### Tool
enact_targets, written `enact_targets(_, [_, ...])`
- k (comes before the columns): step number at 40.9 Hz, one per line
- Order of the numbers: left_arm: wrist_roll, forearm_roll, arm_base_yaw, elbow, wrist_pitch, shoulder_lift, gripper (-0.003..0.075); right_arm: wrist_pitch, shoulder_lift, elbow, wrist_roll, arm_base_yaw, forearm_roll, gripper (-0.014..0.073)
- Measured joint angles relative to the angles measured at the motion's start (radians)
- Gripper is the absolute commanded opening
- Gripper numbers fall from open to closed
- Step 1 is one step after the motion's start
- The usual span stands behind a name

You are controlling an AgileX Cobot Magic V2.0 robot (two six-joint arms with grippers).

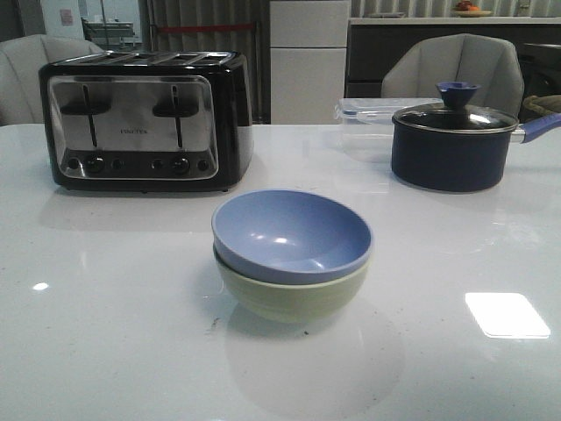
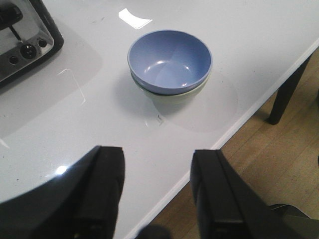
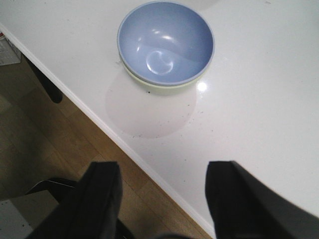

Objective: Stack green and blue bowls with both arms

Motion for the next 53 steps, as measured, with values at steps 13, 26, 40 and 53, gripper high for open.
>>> enact_targets(13, [0.000, 0.000, 0.000, 0.002, 0.000, 0.000, 0.0330, 0.025, -0.068, 0.067, 0.042, 0.000, 0.000, 0.0289])
enact_targets(26, [-0.025, 0.000, 0.000, 0.002, 0.000, 0.000, 0.0094, 0.025, -0.068, 0.069, 0.044, 0.000, 0.000, 0.0057])
enact_targets(40, [-0.025, 0.000, 0.000, 0.002, 0.000, 0.000, 0.0093, 0.025, -0.068, 0.069, 0.044, 0.000, 0.000, 0.0057])
enact_targets(53, [-0.025, -0.002, 0.039, 0.042, -0.029, -0.057, 0.0093, 0.025, -0.068, 0.069, 0.045, 0.000, 0.000, 0.0057])
